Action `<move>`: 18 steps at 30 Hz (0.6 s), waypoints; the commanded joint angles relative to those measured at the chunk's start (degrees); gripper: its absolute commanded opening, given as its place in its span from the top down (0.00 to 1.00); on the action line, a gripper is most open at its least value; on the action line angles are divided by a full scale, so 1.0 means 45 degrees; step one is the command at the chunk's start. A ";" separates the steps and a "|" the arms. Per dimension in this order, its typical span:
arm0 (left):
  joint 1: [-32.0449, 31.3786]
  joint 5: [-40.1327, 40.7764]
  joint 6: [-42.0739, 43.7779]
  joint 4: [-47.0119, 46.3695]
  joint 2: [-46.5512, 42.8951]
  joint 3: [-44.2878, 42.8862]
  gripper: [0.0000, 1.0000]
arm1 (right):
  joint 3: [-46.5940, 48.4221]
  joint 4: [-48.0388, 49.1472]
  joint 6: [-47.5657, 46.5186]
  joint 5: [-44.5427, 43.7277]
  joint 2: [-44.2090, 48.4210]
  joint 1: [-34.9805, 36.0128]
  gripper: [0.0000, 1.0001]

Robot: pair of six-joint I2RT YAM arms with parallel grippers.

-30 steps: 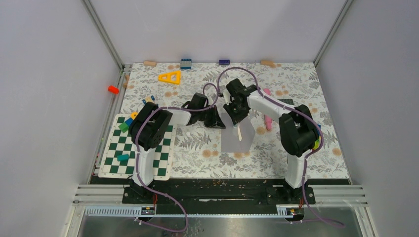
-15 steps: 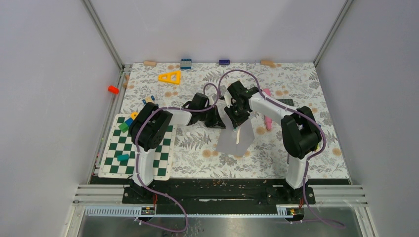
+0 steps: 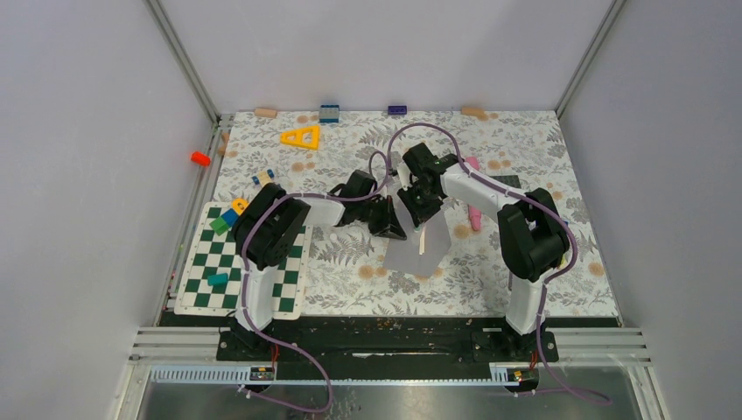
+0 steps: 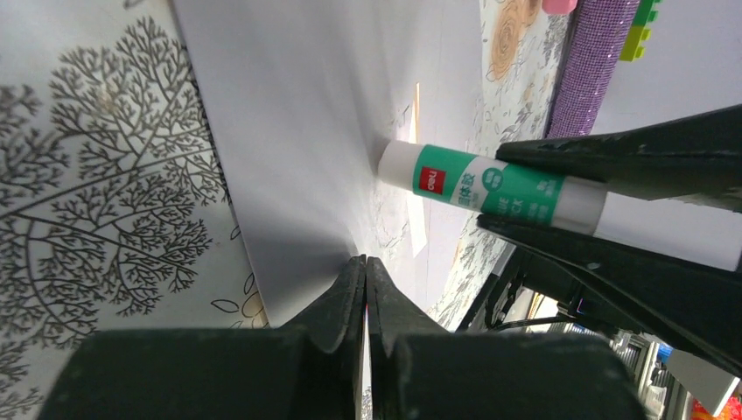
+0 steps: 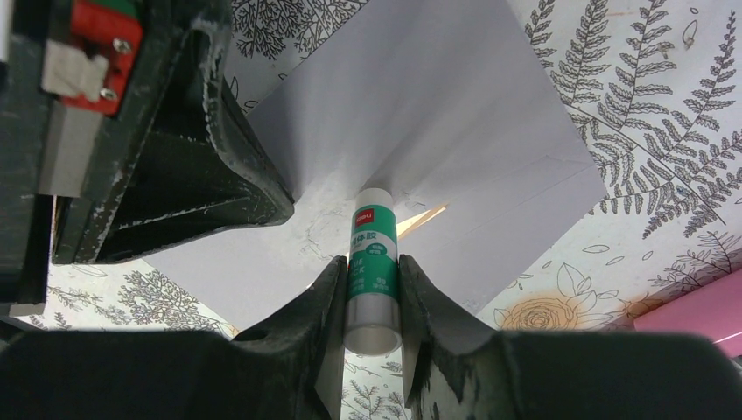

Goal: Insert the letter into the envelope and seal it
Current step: Paint the envelope at the center of the board.

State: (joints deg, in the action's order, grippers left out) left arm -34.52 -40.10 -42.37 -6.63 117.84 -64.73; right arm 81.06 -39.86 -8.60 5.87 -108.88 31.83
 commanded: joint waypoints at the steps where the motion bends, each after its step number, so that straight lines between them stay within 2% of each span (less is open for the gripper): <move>1: -0.0398 -0.0265 0.0665 -0.0065 -0.0433 -0.0032 1.00 | 0.0162 0.0084 -0.0276 -0.0137 0.0245 0.0267 1.00; 10: -0.0473 0.1749 0.0851 0.0923 0.0568 -0.0308 1.00 | -0.0347 0.0137 -0.0091 0.0568 0.0943 0.0286 1.00; 18: -0.0485 0.2369 0.0783 0.0900 0.0663 -0.0221 1.00 | -0.1156 0.0388 -0.0120 0.0725 0.1168 0.0601 1.00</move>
State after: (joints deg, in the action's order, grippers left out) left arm -35.90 -37.15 -41.87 -4.10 117.93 -65.28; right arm 77.10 -38.76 -7.62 6.57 -105.93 31.90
